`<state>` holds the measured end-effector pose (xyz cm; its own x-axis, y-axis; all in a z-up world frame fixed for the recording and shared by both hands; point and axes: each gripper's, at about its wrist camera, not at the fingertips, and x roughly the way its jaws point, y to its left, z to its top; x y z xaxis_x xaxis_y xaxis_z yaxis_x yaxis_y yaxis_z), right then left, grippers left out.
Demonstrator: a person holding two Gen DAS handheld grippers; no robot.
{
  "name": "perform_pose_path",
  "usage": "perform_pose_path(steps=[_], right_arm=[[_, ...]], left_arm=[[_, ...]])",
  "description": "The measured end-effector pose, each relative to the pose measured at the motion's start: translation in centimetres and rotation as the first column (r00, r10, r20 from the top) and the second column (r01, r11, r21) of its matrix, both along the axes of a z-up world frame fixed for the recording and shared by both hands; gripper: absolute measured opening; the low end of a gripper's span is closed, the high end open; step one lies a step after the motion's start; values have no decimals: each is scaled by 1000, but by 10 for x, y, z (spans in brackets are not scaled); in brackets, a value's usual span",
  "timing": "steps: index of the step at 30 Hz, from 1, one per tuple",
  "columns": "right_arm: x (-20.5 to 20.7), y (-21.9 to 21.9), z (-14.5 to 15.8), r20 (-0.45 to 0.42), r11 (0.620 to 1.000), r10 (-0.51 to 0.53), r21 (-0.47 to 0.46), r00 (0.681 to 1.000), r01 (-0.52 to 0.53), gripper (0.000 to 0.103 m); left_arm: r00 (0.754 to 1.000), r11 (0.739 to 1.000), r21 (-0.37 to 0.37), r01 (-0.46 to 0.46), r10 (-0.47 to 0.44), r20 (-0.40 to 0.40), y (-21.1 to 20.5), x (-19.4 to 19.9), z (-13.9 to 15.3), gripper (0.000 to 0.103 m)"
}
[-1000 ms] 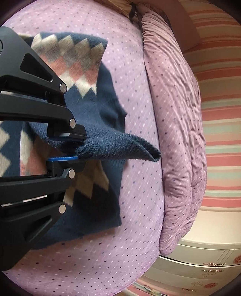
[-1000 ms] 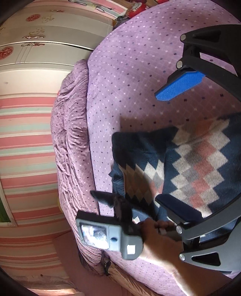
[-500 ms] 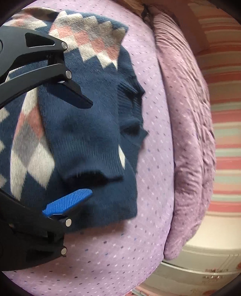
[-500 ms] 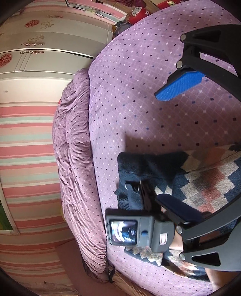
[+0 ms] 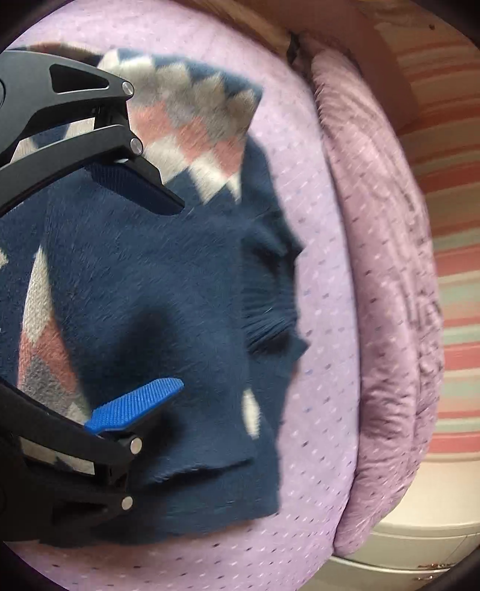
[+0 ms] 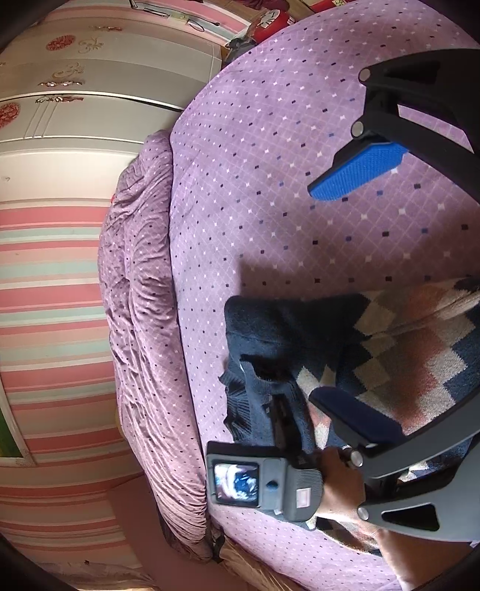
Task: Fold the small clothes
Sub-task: 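Open the left tool to release the cuff onto the sweater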
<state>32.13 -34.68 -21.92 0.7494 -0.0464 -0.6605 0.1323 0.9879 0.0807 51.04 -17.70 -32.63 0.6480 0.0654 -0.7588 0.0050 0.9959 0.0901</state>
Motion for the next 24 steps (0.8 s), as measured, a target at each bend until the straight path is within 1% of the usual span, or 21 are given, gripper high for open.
perform_pose_path(steps=[1,3,5,6,7,9,11,12,13,14,16,18,19,20,21,22,23,24], right_arm=[[4,1,-1,-2,1000,3,5,1000,-3,101],[19,4,-6,-7,999,14,39,1000,-14,101],[41,11,-14,-15,998,23,67,1000,-22,101],[52,17,-19,-25,996,38,77,999,-36,101],[69,27,-27,-38,992,74,108,997,-69,101],[92,38,-40,-68,978,120,179,990,-106,95],[120,48,-55,-102,954,161,272,982,-128,83],[128,52,-60,-121,953,160,278,980,-121,80],[138,56,-65,-144,952,164,283,976,-118,74],[149,62,-72,-170,949,177,292,970,-122,70],[161,72,-82,-207,948,185,294,961,-119,70],[172,80,-94,-241,946,194,304,951,-116,68],[174,82,-98,-255,948,190,300,948,-109,58],[180,86,-104,-271,946,201,304,941,-114,43],[182,89,-109,-283,946,205,302,937,-116,41],[184,91,-112,-296,953,197,281,935,-112,42],[186,92,-115,-314,961,182,256,932,-102,41],[188,93,-117,-322,963,174,253,931,-93,41]], left_arm=[[1000,1000,-29,11,-11,0,3,-4,-2,87],[999,1000,-15,9,-9,36,9,-13,-3,86],[997,1000,21,14,-16,72,21,-22,0,87],[996,999,41,13,-17,87,27,-25,1,89],[994,997,74,12,-21,111,35,-27,3,91],[989,993,118,3,-20,148,54,-29,7,94],[985,988,154,-18,-9,174,78,-30,9,95],[983,987,158,-33,3,184,94,-30,10,95],[982,987,157,-43,12,191,103,-30,10,96],[980,985,162,-54,22,196,113,-30,11,96],[981,984,166,-69,36,193,130,-30,8,97],[981,977,195,-84,47,188,142,-30,3,97],[982,976,197,-88,51,183,146,-30,1,98],[983,978,189,-89,56,174,152,-30,-1,98],[985,981,174,-91,63,163,157,-28,-3,98],[985,982,158,-98,73,157,163,-28,-5,98],[985,983,154,-100,76,155,167,-27,-7,98],[985,982,157,-100,75,154,171,-27,-8,98]])
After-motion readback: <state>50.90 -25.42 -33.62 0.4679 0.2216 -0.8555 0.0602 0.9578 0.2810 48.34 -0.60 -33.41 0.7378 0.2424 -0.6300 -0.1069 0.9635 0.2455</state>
